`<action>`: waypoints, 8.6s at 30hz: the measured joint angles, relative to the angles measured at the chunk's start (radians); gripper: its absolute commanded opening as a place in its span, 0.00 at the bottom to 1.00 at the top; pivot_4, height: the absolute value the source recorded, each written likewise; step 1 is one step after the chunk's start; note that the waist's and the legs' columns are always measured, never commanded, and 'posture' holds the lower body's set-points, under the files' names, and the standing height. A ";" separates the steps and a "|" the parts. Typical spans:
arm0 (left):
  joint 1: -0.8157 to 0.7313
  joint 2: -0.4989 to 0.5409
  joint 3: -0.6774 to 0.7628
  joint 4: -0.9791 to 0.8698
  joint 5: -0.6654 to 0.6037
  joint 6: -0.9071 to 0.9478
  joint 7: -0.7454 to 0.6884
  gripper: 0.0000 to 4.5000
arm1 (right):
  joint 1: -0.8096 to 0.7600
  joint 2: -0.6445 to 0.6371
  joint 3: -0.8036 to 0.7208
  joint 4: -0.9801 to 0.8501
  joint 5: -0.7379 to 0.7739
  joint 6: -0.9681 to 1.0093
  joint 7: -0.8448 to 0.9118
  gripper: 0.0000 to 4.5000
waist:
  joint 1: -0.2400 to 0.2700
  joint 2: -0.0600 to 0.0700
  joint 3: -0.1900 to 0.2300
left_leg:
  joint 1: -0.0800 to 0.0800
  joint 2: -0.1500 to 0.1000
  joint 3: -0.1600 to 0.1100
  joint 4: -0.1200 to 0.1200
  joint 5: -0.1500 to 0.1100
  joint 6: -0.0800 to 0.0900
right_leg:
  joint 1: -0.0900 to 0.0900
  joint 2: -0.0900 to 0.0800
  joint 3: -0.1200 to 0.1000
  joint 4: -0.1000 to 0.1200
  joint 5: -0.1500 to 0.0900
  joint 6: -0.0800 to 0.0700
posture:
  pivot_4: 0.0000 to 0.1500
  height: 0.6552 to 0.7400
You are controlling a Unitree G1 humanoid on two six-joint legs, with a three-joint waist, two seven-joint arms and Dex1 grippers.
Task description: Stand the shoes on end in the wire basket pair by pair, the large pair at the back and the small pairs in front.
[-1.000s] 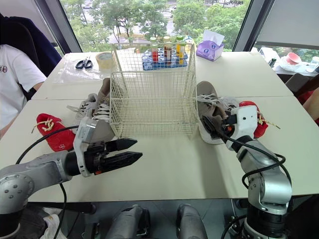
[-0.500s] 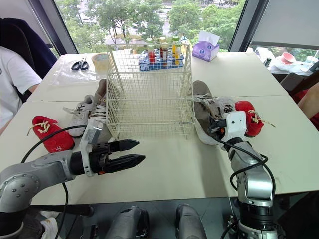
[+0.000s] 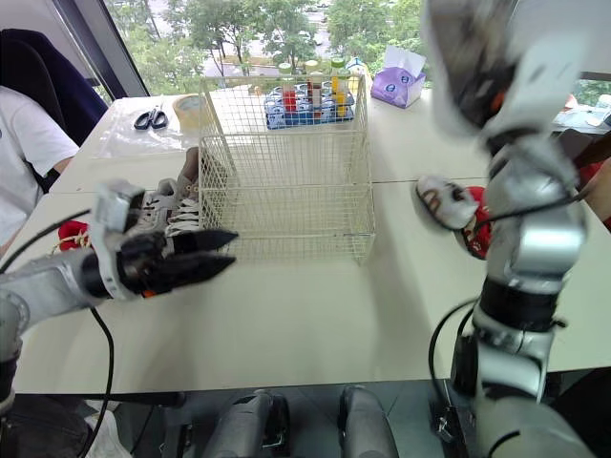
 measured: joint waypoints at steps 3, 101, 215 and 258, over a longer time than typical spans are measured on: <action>-0.093 -0.009 0.018 0.065 -0.013 -0.011 0.047 1.00 | -0.096 -0.054 0.029 0.019 0.003 -0.068 0.064 0.03 | -0.005 -0.003 0.000 | 0.000 0.000 0.000 0.000 -0.001 -0.001 | 0.001 0.000 0.001 -0.001 0.000 0.000 | 1.00 1.00; -0.179 -0.485 0.087 -0.005 0.049 -0.287 0.574 0.99 | -0.067 0.270 0.083 0.211 0.915 0.069 0.319 0.36 | -0.005 -0.015 0.002 | 0.003 0.000 0.000 0.006 -0.002 0.005 | 0.003 -0.004 0.002 0.009 0.001 0.000 | 1.00 1.00; -1.199 -0.092 0.004 1.101 1.211 -0.442 0.247 0.04 | 0.074 -0.169 0.143 -0.129 0.728 0.354 0.661 1.00 | 0.016 -0.029 0.006 | -0.004 -0.001 0.001 0.009 -0.002 0.004 | -0.002 -0.007 0.000 0.008 0.001 0.001 | 1.00 1.00; -0.634 -0.691 -0.270 0.766 1.432 -1.260 0.480 0.59 | 0.127 -0.231 -0.021 -0.100 1.119 0.301 0.353 1.00 | 0.044 -0.028 0.006 | -0.005 0.000 0.003 0.020 -0.008 0.014 | 0.001 -0.008 0.000 0.009 0.004 0.004 | 1.00 1.00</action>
